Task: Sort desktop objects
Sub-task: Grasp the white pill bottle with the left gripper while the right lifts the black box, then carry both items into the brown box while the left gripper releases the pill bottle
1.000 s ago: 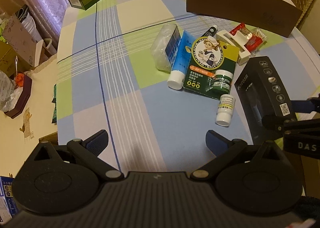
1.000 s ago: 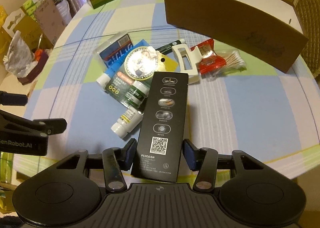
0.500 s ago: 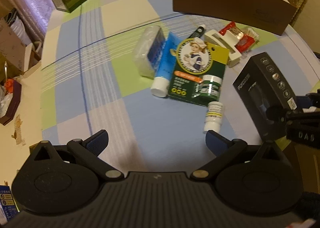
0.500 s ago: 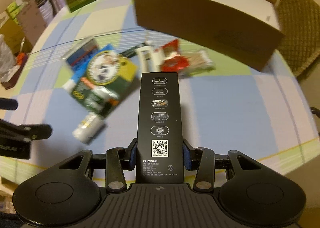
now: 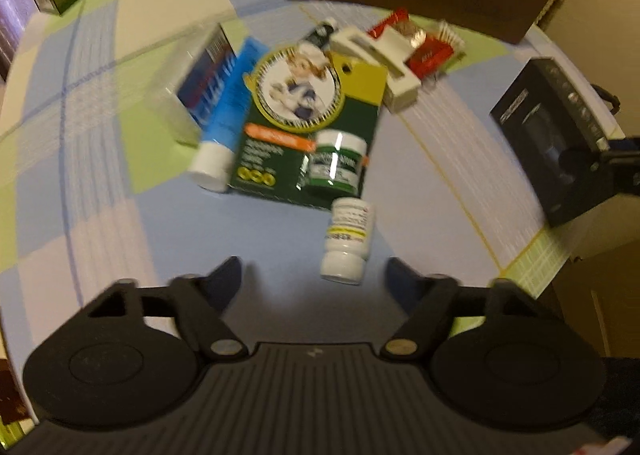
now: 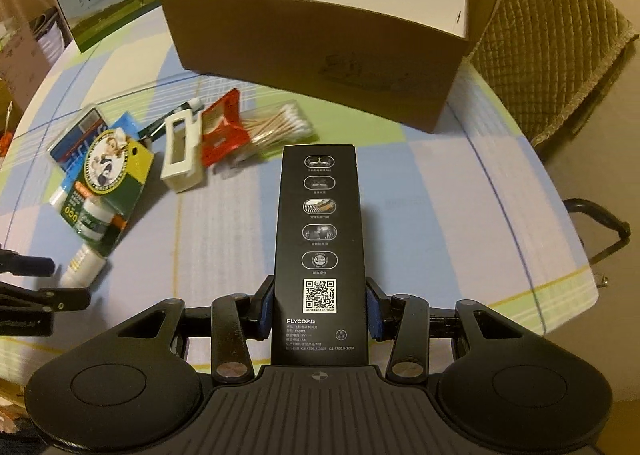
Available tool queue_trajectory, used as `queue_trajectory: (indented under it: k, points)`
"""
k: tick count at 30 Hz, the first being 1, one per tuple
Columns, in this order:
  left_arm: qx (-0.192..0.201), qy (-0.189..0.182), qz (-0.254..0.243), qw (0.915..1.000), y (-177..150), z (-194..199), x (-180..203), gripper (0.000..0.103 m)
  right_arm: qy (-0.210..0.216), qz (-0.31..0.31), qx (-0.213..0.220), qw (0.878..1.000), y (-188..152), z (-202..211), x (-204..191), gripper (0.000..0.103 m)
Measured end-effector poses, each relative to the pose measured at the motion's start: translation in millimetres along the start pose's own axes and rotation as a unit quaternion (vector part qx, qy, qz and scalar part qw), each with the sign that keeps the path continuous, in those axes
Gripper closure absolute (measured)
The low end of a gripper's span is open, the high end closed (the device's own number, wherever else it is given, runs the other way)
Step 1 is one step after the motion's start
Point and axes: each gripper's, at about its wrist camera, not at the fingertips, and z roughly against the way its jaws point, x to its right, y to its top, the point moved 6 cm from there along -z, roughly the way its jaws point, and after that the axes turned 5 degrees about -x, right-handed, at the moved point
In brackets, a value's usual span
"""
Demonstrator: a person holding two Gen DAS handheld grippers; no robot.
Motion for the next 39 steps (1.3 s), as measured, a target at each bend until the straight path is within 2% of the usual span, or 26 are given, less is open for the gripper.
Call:
queue_trajectory:
  k: [5,9,15,17,20,24,27,30,35,39]
  points:
    - [0.004,-0.001,0.016,0.9999,6,-9,4,0.048,0.010,0.020,-0.001,1.000,7,-3,14,0.062]
    - [0.011,0.001,0.022,0.9997,14,-11,10,0.061,0.022,0.035,-0.004,0.999,14,-6,22,0.062]
    - [0.016,0.027,0.017,0.9994,14,-11,19,0.080,0.049,0.060,-0.003,0.997,29,-12,28,0.060]
    - [0.015,0.028,0.028,0.9991,12,-10,20,0.081,0.054,0.072,0.001,0.996,34,-14,28,0.055]
    - [0.010,0.031,0.053,0.9981,8,-8,23,0.081,0.061,0.096,0.002,0.993,42,-19,26,0.055]
    - [0.011,0.034,0.076,0.9965,2,-5,33,0.081,0.062,0.136,-0.007,0.989,43,-25,26,0.062]
    - [0.017,0.037,0.091,0.9950,0,-1,42,0.081,0.085,0.133,-0.012,0.987,44,-23,36,0.062]
    - [0.032,0.030,0.106,0.9933,4,8,54,0.081,0.112,0.129,0.001,0.985,51,-8,47,0.063]
    - [0.067,0.022,0.118,0.9905,29,26,80,0.081,0.130,0.124,0.034,0.983,66,18,63,0.062]
    - [0.103,0.012,0.108,0.9888,60,40,101,0.081,0.131,0.109,0.059,0.984,82,37,70,0.062]
